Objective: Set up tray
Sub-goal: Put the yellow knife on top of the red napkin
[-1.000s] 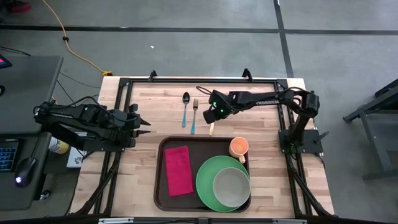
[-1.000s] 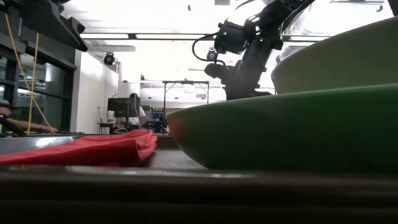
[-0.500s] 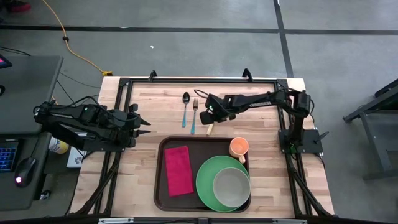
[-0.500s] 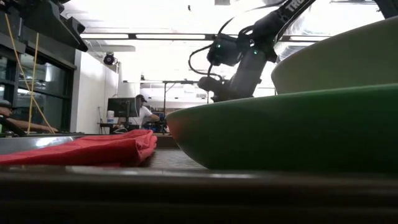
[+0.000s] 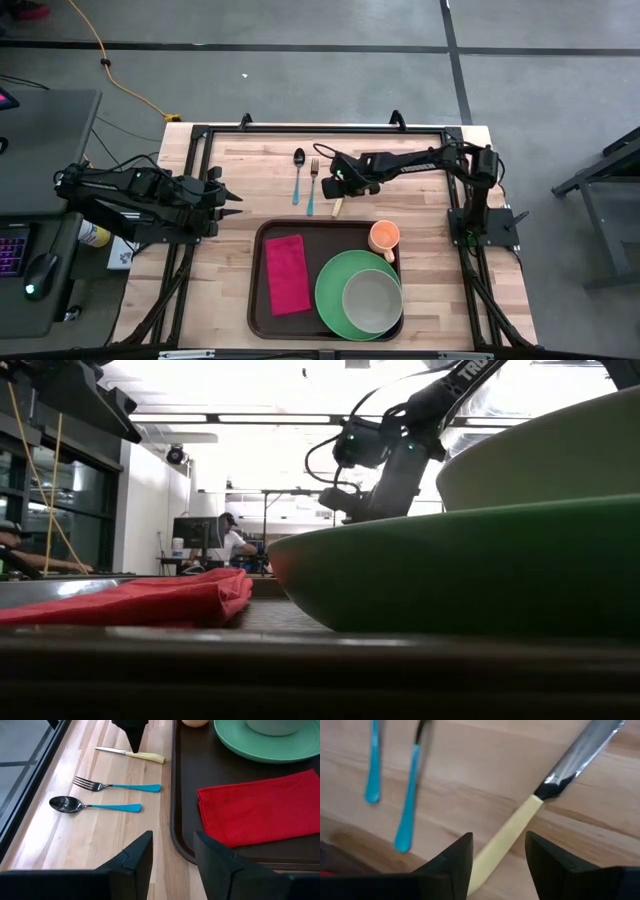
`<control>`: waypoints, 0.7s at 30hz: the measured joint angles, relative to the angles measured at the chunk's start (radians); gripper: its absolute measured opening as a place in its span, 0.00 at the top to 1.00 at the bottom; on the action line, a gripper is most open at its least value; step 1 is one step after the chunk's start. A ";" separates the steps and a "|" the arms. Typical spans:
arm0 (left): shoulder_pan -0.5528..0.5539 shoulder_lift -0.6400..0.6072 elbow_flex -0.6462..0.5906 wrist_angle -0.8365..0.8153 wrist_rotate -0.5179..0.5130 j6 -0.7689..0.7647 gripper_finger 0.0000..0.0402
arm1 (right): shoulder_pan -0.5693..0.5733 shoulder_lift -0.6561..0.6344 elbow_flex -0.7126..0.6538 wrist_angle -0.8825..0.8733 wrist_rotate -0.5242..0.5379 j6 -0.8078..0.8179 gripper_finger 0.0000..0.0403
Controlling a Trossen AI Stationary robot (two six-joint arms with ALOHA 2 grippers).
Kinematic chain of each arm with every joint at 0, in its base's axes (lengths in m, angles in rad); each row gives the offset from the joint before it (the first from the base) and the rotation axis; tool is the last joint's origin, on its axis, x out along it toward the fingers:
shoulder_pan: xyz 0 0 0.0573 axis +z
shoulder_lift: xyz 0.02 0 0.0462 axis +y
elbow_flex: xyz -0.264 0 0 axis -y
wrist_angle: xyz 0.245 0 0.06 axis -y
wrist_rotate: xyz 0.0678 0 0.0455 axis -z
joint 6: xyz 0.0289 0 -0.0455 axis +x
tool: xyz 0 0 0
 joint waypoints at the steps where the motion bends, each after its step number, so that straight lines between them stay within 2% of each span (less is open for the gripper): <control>1: 0.000 0.000 0.000 0.000 0.000 0.000 0.57 | 0.000 0.005 0.000 -0.002 0.001 0.002 0.61; 21: 0.000 0.000 0.000 -0.005 0.001 0.023 0.57 | -0.003 0.123 0.003 0.061 -0.084 0.133 0.61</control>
